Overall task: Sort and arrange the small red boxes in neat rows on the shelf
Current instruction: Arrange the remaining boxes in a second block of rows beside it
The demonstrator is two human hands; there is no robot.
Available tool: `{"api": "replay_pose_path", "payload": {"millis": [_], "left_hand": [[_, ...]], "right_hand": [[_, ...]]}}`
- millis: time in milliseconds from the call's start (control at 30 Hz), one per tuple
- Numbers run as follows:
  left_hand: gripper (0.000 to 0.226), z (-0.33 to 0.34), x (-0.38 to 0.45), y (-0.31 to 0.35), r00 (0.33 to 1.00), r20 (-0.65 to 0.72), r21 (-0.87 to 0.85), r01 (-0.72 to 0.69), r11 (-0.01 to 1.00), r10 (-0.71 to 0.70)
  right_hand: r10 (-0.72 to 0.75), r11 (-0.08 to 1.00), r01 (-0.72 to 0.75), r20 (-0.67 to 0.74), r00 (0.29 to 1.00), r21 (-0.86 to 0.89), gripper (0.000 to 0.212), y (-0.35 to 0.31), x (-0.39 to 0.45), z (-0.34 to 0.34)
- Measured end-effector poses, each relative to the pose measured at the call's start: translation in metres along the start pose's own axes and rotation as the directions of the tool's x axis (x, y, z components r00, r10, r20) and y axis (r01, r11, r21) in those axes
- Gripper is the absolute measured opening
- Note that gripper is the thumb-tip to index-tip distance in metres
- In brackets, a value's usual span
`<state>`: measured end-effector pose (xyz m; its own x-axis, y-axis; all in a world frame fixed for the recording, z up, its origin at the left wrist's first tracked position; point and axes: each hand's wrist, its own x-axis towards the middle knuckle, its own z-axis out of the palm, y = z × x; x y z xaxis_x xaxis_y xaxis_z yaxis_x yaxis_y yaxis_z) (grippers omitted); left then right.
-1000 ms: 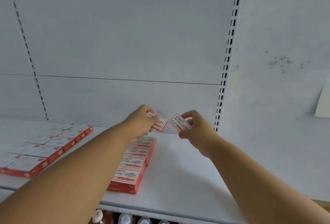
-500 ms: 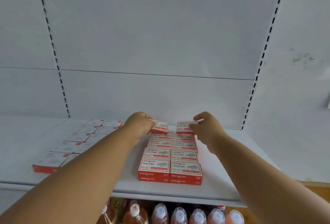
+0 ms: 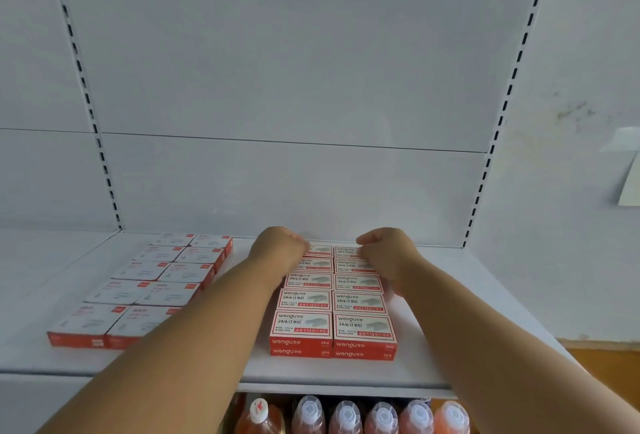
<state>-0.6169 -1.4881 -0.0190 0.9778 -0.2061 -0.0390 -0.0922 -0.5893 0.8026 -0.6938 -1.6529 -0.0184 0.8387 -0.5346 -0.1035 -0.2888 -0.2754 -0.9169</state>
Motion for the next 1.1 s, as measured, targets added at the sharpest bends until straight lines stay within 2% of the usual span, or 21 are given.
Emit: {"api": "replay_pose_path", "payload": {"millis": [100,200,267,333,467,633,767,833,900,1000,1100], "left_hand": [[0.023,0.004,-0.004,-0.001,0.997,-0.032,0.102,-0.066,0.993,0.069],[0.034,0.001,-0.008,-0.001,0.992,0.0,-0.011,-0.123,0.992,0.123],[0.036,-0.002,-0.008,-0.003,0.988,0.067,-0.121,-0.129,0.984,0.138],[0.034,-0.001,-0.008,-0.005,0.982,0.131,-0.161,-0.115,0.98,0.137],[0.037,0.008,-0.003,-0.004,0.964,0.18,-0.019,-0.193,0.981,0.193],[0.035,0.009,0.004,-0.007,0.958,0.211,0.019,-0.202,0.979,0.194],[0.035,0.004,0.0,-0.004,0.953,0.227,-0.007,-0.206,0.979,0.202],[0.034,-0.002,-0.007,-0.004,0.959,0.211,-0.101,-0.173,0.98,0.191],[0.033,-0.011,-0.014,-0.005,0.968,0.174,-0.129,-0.159,0.979,0.18],[0.033,-0.028,-0.039,-0.008,0.957,0.125,0.099,-0.274,0.957,0.261],[0.036,-0.041,-0.086,-0.028,0.918,0.147,0.247,-0.394,0.885,0.368]], "right_hand": [[-0.012,0.987,0.008,0.019,1.0,0.16,0.022,0.001,-0.001,0.004],[0.007,0.967,-0.025,0.069,0.998,0.255,0.02,0.0,-0.004,0.007],[-0.001,0.967,-0.024,0.098,0.995,0.255,0.023,0.0,-0.002,0.009],[-0.014,0.974,-0.012,0.114,0.993,0.224,0.022,0.0,-0.001,0.01],[-0.038,0.985,0.02,0.104,0.994,0.172,0.024,0.002,0.002,0.013],[-0.045,0.993,0.032,0.121,0.992,0.113,0.026,0.002,0.002,0.015],[-0.06,0.986,0.038,0.137,0.989,0.162,0.031,-0.005,-0.009,0.013],[-0.074,0.995,0.068,0.102,0.992,0.067,0.032,-0.006,-0.017,0.011],[-0.172,0.966,0.173,0.019,0.985,-0.194,0.035,-0.003,-0.022,0.006],[-0.326,0.871,0.272,-0.066,0.943,-0.408,0.033,0.007,-0.046,-0.006],[-0.471,0.758,0.405,0.001,0.882,-0.511,0.033,0.026,-0.087,-0.016]]}}
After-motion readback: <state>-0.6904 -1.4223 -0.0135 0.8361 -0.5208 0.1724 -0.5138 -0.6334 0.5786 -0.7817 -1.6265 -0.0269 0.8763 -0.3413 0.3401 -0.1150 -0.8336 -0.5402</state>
